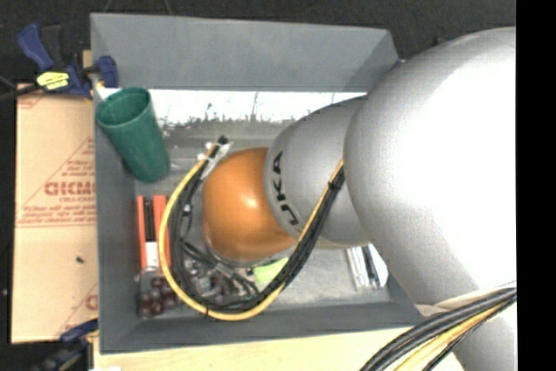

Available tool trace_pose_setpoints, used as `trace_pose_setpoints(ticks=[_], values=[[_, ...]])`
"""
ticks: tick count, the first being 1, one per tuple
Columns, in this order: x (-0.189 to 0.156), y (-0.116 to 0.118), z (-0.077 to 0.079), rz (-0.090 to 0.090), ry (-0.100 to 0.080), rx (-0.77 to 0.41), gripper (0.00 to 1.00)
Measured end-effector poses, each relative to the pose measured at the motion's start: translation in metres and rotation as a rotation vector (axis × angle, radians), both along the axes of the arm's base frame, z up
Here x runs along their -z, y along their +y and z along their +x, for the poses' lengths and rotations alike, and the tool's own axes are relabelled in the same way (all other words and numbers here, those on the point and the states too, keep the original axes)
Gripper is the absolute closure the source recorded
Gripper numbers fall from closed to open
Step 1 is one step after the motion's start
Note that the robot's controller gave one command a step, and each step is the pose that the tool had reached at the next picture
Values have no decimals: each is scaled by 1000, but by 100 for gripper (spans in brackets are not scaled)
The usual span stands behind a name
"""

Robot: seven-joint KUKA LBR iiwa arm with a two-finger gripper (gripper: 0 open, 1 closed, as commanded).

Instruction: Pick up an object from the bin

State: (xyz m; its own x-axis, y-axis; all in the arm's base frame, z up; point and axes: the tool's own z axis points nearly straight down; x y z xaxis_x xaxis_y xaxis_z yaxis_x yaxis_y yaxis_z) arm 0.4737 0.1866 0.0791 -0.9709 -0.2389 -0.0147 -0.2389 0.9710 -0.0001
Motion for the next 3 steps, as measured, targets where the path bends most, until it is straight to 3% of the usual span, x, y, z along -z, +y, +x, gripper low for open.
trace_pose_setpoints(ticks=[1,2,3], values=[[-17,-1,-1,-1,2,2,100],[-53,-1,-2,-4,9,3,100],[-90,-1,-1,-2,4,4,100]])
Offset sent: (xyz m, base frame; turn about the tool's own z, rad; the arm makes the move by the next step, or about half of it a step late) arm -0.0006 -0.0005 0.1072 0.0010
